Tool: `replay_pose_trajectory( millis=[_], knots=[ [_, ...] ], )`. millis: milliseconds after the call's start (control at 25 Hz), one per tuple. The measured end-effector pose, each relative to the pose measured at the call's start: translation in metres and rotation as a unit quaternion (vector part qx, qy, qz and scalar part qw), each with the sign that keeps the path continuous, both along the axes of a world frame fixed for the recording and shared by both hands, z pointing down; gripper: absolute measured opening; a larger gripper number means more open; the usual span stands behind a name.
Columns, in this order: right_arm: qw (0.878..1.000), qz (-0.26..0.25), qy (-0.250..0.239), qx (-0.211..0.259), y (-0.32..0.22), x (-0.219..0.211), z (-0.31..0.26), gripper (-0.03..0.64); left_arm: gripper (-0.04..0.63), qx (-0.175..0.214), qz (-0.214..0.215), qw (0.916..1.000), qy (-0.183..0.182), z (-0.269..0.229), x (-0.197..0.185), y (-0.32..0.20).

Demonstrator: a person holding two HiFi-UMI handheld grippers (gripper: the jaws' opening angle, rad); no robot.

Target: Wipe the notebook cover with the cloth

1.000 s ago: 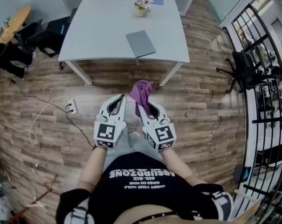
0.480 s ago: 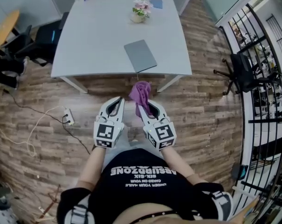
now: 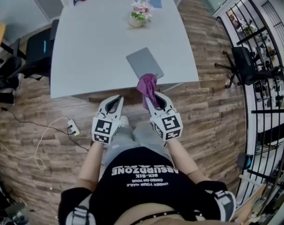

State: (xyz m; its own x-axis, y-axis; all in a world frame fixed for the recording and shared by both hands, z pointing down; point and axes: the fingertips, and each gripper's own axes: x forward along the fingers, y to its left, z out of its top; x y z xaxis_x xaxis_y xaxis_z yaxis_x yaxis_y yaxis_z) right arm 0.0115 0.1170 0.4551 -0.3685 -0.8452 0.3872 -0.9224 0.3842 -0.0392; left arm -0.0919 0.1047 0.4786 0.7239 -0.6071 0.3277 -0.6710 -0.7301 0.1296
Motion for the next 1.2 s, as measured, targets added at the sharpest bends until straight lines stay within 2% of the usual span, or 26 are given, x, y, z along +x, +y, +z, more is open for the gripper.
replay_pose_trajectory(
  millis=[200, 480, 760, 1000, 1200],
  knots=[
    [0.997, -0.001, 0.071, -0.022, -0.03, 0.016, 0.021, 0.083, 0.017, -0.027, 0.004, 0.9996, 0.005, 0.02, 0.006, -0.029],
    [0.99, 0.005, 0.131, -0.048, -0.081, 0.064, 0.046, 0.083, 0.017, -0.049, 0.031, 0.9983, -0.005, 0.034, 0.037, -0.065],
    [0.982, -0.006, 0.157, -0.102, -0.168, 0.112, 0.089, 0.083, 0.017, -0.088, 0.041, 0.9952, -0.012, 0.05, 0.062, -0.105],
    [0.97, -0.04, 0.201, -0.132, -0.237, 0.126, 0.121, 0.084, 0.017, -0.103, 0.027, 0.9942, -0.018, 0.055, 0.066, -0.14],
    [0.955, -0.07, 0.229, -0.175, -0.271, 0.118, 0.154, 0.084, 0.017, -0.145, 0.034, 0.9882, -0.034, 0.088, 0.075, -0.154]
  ],
)
